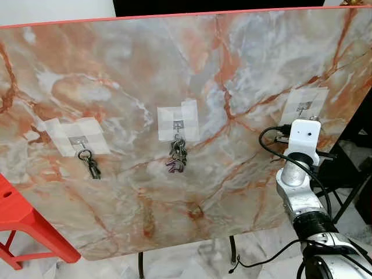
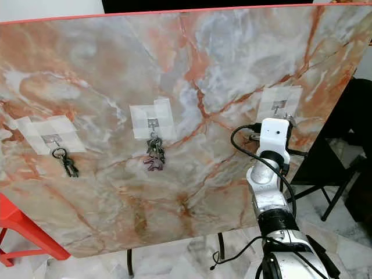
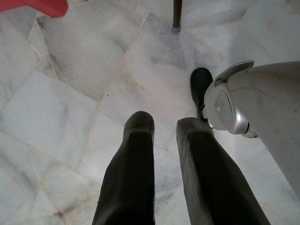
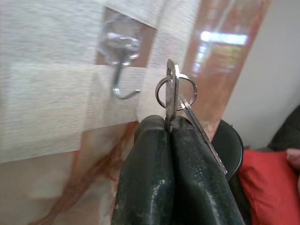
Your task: Hang keys on a hook
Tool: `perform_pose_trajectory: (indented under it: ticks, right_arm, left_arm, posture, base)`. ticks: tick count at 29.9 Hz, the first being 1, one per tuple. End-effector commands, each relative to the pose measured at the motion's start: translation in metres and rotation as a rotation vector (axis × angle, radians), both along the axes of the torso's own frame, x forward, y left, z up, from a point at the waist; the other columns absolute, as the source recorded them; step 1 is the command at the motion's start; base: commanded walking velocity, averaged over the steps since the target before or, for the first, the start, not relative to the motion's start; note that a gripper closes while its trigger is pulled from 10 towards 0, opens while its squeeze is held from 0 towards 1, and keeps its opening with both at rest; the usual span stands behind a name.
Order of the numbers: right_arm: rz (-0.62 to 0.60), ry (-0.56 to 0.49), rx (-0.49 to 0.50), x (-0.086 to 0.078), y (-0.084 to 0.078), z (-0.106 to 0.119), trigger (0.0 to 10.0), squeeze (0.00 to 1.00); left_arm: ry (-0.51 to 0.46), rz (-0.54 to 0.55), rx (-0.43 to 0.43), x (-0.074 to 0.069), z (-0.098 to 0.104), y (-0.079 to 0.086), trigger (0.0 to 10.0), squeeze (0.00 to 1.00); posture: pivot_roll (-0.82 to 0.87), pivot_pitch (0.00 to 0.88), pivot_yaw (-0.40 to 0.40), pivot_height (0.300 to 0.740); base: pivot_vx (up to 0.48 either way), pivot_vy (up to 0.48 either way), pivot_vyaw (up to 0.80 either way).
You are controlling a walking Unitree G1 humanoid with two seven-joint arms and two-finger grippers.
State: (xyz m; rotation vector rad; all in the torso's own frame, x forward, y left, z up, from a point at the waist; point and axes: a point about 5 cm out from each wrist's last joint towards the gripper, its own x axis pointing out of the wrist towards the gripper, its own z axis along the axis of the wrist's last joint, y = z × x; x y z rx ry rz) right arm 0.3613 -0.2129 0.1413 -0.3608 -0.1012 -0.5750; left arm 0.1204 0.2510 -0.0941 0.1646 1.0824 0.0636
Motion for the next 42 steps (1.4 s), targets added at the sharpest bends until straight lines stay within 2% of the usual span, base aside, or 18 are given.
perform_pose_trajectory:
  ticks: [1, 9, 16, 29, 42]
  right_arm:
    - [0.003, -0.001, -0.017, 0.004, 0.000, 0.007, 10.0, 0.00]
    - [-0.027, 0.049, -0.088, 0.004, -0.003, 0.003, 10.0, 0.00]
    - [-0.036, 0.068, -0.089, 0.004, -0.005, 0.001, 10.0, 0.00]
    - [0.066, 0.063, -0.070, 0.009, 0.005, 0.005, 10.0, 0.00]
    - [0.070, 0.070, -0.066, 0.010, 0.001, 0.006, 10.0, 0.00]
  left_arm:
    - [0.001, 0.011, -0.011, -0.001, -0.001, -0.001, 10.0, 0.00]
    - [0.003, 0.009, -0.014, -0.001, -0.001, -0.001, 10.0, 0.00]
    - [0.004, 0.007, -0.015, -0.001, -0.001, -0.002, 10.0, 0.00]
    - [0.001, 0.010, -0.011, -0.001, -0.001, -0.001, 10.0, 0.00]
    - [0.000, 0.007, -0.010, -0.001, 0.000, 0.000, 10.0, 0.00]
  posture:
    - [0.07, 0.000, -0.021, 0.730]
    - [0.08, 0.000, -0.021, 0.730]
    - [0.08, 0.000, -0.021, 0.730]
    - [0.08, 0.000, -0.021, 0.730]
    - [0.07, 0.000, -0.017, 0.730]
  base:
    - [0.000, 0.000, 0.00]
    - [0.000, 0.000, 0.00]
    - [0.000, 0.000, 0.00]
    - [0.000, 0.000, 0.00]
    - [0.000, 0.000, 0.00]
